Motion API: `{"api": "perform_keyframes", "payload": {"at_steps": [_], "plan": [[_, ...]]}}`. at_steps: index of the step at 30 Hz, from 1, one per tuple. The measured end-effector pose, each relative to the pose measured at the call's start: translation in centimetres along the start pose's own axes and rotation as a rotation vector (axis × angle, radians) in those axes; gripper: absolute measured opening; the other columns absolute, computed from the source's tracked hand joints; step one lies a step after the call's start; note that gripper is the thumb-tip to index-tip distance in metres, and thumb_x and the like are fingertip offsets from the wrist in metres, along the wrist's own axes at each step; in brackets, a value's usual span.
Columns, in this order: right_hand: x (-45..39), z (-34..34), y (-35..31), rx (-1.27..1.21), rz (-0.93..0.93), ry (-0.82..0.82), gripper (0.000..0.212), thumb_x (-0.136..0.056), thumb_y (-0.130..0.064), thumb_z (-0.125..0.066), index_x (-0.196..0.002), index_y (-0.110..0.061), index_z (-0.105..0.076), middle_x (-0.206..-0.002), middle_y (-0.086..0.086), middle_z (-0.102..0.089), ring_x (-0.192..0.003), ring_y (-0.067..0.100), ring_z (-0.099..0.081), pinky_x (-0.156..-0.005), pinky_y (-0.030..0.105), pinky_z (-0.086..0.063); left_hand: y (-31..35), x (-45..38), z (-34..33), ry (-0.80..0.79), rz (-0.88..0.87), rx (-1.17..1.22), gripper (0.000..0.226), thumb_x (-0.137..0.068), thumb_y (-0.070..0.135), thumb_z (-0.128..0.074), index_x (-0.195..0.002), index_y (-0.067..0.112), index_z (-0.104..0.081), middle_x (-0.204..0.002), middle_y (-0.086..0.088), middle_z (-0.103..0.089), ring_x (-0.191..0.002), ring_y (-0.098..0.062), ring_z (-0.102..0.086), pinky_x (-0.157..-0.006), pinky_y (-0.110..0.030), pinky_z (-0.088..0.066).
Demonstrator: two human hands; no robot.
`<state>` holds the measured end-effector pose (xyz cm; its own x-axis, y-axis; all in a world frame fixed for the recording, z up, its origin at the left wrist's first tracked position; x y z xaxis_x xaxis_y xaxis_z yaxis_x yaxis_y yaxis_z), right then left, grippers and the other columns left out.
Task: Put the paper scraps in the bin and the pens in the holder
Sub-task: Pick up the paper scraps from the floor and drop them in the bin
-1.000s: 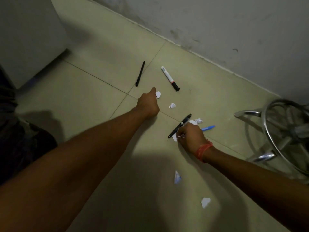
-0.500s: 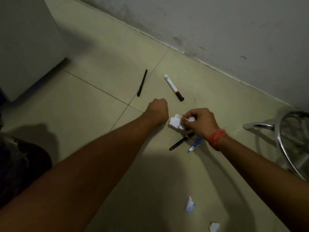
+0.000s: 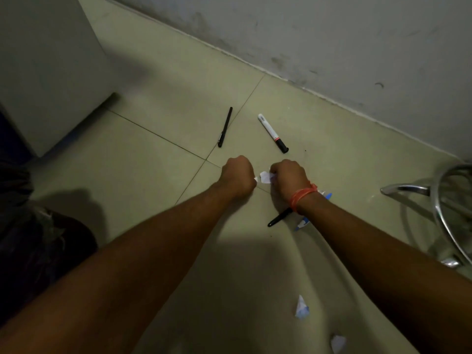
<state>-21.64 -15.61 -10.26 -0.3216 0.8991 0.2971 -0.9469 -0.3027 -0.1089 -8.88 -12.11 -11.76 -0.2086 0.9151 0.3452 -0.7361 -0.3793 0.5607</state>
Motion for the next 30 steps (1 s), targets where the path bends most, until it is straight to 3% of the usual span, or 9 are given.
{"api": "perform_keyframes", "payload": {"at_steps": [3, 5, 9, 13, 17, 24, 27, 30], "plan": [[0.4, 0.1, -0.3, -0.140, -0.050, -0.020, 0.019, -0.079, -0.008, -0.068, -0.096, -0.005, -0.075, -0.096, 0.013, -0.073, -0.090, 0.028, -0.067, -0.079, 0.029, -0.053, -0.9, 1.0, 1.4, 0.016, 0.023, 0.059, 0.021, -0.079, 0.014, -0.078, -0.097, 0.005, -0.078, -0.096, -0.012, -0.076, -0.090, -0.024, -0.072, -0.082, -0.034, -0.060], [0.9, 0.7, -0.5, -0.431, -0.132, -0.014, 0.016, -0.076, -0.008, -0.073, -0.092, -0.005, -0.077, -0.090, 0.012, -0.074, -0.081, 0.023, -0.066, -0.072, 0.029, -0.055, -0.9, 1.7, 2.9, 0.042, 0.029, 0.116, 0.021, -0.077, 0.010, -0.079, -0.097, 0.004, -0.078, -0.094, -0.011, -0.077, -0.086, -0.024, -0.073, -0.080, -0.033, -0.061], [2.1, 3.9, -2.7, -1.072, -0.221, 0.053, 0.005, -0.074, 0.007, -0.074, -0.078, 0.006, -0.071, -0.079, 0.016, -0.067, -0.077, 0.029, -0.068, -0.076, 0.042, -0.062, -0.3, 3.7, 7.1, 0.195, 0.007, 0.252, 0.013, -0.083, 0.014, -0.075, -0.091, 0.005, -0.078, -0.083, -0.010, -0.078, -0.071, -0.019, -0.075, -0.074, -0.034, -0.063], [3.3, 8.7, -7.4, -1.395, -0.115, 0.046, 0.017, -0.078, 0.015, -0.068, -0.095, 0.018, -0.065, -0.094, 0.016, -0.060, -0.088, 0.028, -0.063, -0.077, 0.039, -0.062, 0.9, 6.6, 13.2, 0.340, 0.018, 0.419, 0.014, -0.083, 0.018, -0.075, -0.086, 0.004, -0.078, -0.076, -0.010, -0.077, -0.062, -0.017, -0.075, -0.069, -0.034, -0.064], [4.5, 13.7, -12.8, -1.456, 0.063, 0.045, 0.014, -0.079, 0.013, -0.068, -0.093, 0.013, -0.066, -0.085, 0.020, -0.066, -0.075, 0.031, -0.068, -0.065, 0.028, -0.062, 1.2, 9.8, 21.0, 0.493, -0.013, 0.490, 0.014, -0.077, 0.022, -0.079, -0.077, 0.008, -0.078, -0.070, -0.010, -0.075, -0.063, -0.024, -0.075, -0.069, -0.039, -0.064], [8.1, 18.5, -25.1, -1.541, 0.351, -0.104, 0.005, -0.082, 0.010, -0.067, -0.084, 0.006, -0.066, -0.084, 0.016, -0.063, -0.067, 0.018, -0.066, -0.061, 0.023, -0.059, -4.0, 18.4, 33.4, 0.631, 0.121, 0.386, 0.023, -0.075, 0.014, -0.082, -0.094, 0.004, -0.073, -0.090, -0.011, -0.074, -0.076, -0.023, -0.076, -0.073, -0.034, -0.063], [10.5, 18.1, -30.7, -1.509, 0.451, -0.196, 0.007, -0.080, 0.011, -0.068, -0.077, 0.005, -0.065, -0.082, 0.018, -0.062, -0.066, 0.021, -0.066, -0.065, 0.030, -0.062, -7.8, 22.4, 36.6, 0.664, 0.259, 0.396, 0.024, -0.076, 0.011, -0.080, -0.097, 0.005, -0.070, -0.089, -0.008, -0.073, -0.066, -0.013, -0.074, -0.055, -0.021, -0.060], [12.8, 17.0, -35.2, -1.336, 0.547, -0.210, 0.014, -0.078, 0.009, -0.070, -0.068, 0.001, -0.063, -0.069, 0.016, -0.060, -0.058, 0.019, -0.065, -0.064, 0.031, -0.063, -11.3, 26.0, 38.0, 0.647, 0.357, 0.266, 0.032, -0.073, 0.013, -0.078, -0.102, 0.005, -0.068, -0.094, -0.008, -0.072, -0.061, -0.009, -0.064, -0.031, -0.010, -0.041]]}}
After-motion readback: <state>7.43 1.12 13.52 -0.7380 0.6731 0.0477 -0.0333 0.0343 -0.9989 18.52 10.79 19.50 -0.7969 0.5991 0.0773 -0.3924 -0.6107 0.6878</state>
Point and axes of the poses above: each hand's wrist, its own x-axis away from the middle knuckle, its own z-axis out of the back of the hand, y = z × x, the point moved 3 cm from there along -x, towards the middle knuckle
